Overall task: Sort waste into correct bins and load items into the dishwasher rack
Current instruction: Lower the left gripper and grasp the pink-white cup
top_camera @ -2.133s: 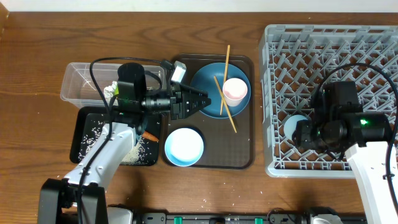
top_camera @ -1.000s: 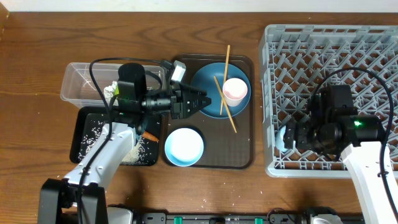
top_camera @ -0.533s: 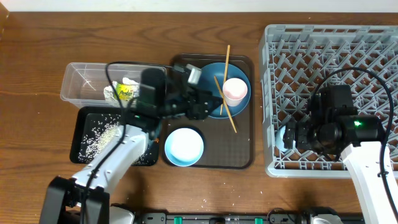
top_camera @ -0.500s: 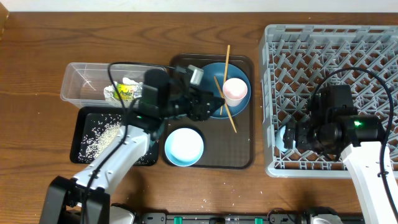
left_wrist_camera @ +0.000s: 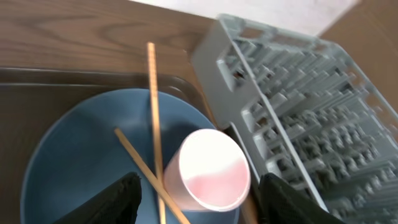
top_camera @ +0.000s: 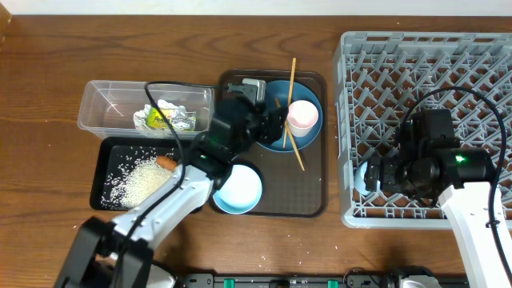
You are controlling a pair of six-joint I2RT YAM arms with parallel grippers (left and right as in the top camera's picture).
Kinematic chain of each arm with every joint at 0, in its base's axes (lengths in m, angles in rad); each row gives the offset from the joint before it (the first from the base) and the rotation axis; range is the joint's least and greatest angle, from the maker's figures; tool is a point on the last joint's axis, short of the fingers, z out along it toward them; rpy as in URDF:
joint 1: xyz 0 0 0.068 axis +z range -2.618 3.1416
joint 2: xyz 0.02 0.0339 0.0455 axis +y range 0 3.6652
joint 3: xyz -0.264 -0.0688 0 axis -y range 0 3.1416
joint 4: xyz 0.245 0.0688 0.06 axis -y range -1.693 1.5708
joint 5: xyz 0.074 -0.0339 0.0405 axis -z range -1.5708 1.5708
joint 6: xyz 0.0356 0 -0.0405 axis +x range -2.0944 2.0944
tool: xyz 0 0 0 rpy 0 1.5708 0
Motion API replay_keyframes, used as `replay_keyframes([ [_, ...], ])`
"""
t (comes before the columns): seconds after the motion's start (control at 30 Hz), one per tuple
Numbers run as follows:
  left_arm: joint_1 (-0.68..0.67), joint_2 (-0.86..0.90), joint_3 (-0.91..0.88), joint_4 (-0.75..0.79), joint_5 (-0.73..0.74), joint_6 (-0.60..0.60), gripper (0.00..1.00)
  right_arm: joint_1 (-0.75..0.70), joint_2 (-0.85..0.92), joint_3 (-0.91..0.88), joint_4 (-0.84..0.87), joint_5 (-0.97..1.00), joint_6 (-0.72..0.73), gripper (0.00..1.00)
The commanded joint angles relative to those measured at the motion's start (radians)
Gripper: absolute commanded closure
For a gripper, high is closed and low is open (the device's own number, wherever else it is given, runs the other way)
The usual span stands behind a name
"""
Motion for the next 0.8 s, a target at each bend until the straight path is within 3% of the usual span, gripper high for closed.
replay_keyframes([
  [0.0, -0.011, 0.072, -0.002, 0.033, -0.083, -0.084, 0.36, -0.005, 0.001, -0.005, 0.000, -0.001, 0.003, 0.01],
  [0.27, -0.011, 0.212, -0.002, 0.159, -0.063, -0.131, 0.37, -0.005, 0.001, -0.005, 0.000, -0.001, 0.003, 0.01],
  [0.5, -0.023, 0.217, -0.002, 0.177, 0.039, -0.130, 0.37, -0.005, 0.001, -0.005, 0.000, -0.001, 0.003, 0.01],
  [0.77, -0.048, 0.217, -0.002, 0.172, 0.039, -0.119, 0.37, -0.005, 0.001, -0.005, 0.000, -0.001, 0.003, 0.01],
])
